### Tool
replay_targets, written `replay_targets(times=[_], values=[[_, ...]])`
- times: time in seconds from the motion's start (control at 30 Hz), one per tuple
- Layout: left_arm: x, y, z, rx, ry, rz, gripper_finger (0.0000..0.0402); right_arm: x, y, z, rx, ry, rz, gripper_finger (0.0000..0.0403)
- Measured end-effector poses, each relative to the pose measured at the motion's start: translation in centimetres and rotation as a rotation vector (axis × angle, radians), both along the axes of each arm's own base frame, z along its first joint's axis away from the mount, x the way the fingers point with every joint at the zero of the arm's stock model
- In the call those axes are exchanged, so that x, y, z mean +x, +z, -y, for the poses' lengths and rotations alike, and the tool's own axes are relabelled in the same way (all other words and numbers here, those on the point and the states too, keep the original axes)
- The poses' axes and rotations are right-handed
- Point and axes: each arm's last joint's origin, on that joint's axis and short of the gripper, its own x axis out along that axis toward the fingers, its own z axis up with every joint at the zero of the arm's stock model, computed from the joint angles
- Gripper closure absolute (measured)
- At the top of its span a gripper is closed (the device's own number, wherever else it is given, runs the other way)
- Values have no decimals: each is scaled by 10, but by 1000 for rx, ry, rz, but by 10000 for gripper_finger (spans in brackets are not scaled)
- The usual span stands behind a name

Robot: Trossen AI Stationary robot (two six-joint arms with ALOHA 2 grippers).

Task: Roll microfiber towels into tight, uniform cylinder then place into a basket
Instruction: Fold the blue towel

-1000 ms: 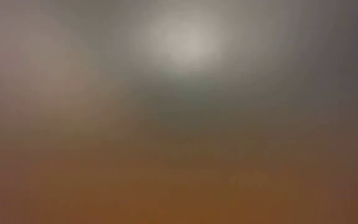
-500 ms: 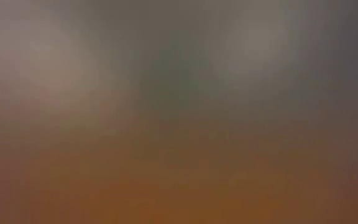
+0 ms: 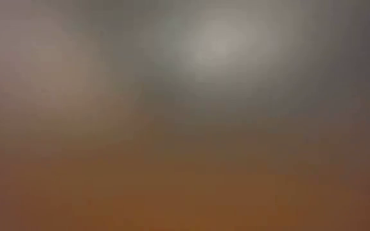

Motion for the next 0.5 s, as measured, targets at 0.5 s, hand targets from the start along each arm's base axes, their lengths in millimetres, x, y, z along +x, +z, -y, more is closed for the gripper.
replay_targets(times=[0.5], values=[[-27,5,11,-83,-65,-40,402,-17,68,12,217,105,-10,403]])
